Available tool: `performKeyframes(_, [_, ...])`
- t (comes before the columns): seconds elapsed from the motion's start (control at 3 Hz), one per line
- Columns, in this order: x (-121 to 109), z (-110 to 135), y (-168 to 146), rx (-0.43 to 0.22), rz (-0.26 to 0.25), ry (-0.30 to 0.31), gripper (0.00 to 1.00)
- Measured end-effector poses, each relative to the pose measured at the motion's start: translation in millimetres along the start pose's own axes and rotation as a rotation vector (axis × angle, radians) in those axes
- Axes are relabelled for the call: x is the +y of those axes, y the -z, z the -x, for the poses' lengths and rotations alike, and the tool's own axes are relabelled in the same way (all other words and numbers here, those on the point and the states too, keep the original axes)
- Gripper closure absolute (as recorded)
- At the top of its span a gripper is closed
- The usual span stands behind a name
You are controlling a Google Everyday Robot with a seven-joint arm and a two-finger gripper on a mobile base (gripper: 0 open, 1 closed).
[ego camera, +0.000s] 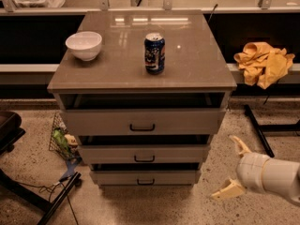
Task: Open middle drawer
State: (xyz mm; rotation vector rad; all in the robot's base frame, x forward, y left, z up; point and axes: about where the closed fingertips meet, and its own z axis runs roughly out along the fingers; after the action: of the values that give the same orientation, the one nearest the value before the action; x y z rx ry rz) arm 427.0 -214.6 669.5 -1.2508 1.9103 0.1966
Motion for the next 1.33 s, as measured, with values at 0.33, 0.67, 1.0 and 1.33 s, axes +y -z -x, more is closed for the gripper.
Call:
performKeyframes(0.33, [25,-14,-51,-0.043,0.001,0.004,0.00])
performKeyframes(0.67, [41,-32,-107,-0.102,0.011,-0.022,0.00])
performKeyframes(1.0, [56,-53,-192,-0.149,0.046,-0.032,0.00])
performKeyframes(1.33, [57,-53,-194,-0.151,0.050,-0.034,0.00])
